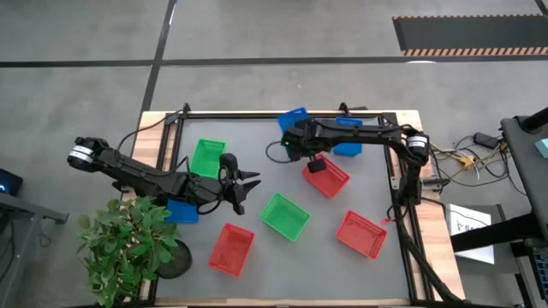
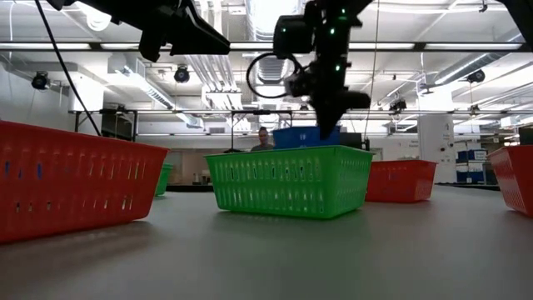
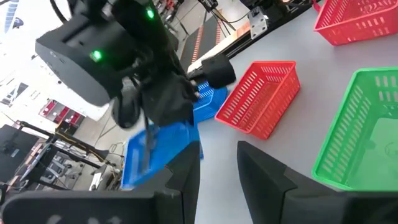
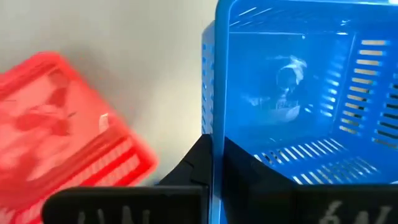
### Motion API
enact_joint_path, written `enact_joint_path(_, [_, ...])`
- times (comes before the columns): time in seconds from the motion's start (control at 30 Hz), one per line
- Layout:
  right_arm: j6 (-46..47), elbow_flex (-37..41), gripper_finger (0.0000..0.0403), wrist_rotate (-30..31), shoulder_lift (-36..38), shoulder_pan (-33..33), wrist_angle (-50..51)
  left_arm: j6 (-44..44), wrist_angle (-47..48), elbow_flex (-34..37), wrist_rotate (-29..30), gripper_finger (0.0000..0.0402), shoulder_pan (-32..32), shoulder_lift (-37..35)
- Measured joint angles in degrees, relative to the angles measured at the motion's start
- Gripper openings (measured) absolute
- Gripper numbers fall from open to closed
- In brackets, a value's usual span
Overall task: Stack baskets by color
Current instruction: Stack the top left blue basket on the top right blue basket
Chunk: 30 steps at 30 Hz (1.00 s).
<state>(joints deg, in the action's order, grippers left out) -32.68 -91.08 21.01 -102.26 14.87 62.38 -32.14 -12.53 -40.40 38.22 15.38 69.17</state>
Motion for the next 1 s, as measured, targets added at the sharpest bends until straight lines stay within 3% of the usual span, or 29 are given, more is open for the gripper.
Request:
enact_joint_path(0.17, [14.91, -3.15, 0.0009, 0.03, 1.03, 0.27, 12.77, -0.07, -0.04, 0.0, 0.0, 0.009, 0.0, 0.0])
enact_joint_path(0.33, [24.07, -0.8, 0.0009, -0.35, 5.02, 1.3, 19.09, -0.09, -0.07, 0.0, 0.0, 0.009, 0.0, 0.0])
enact_joint_path(0.7, [22.57, 16.2, 0.0009, -3.01, 22.4, 3.71, 11.62, -0.07, -0.42, 0.0, -0.02, 0.009, 0.01, 0.0])
enact_joint_path(1.0, [10.29, 29.6, 0.0009, -3.63, 30.09, 9.38, -1.41, -1.45, -1.23, -0.09, -0.01, 0.009, 0.0, 0.0])
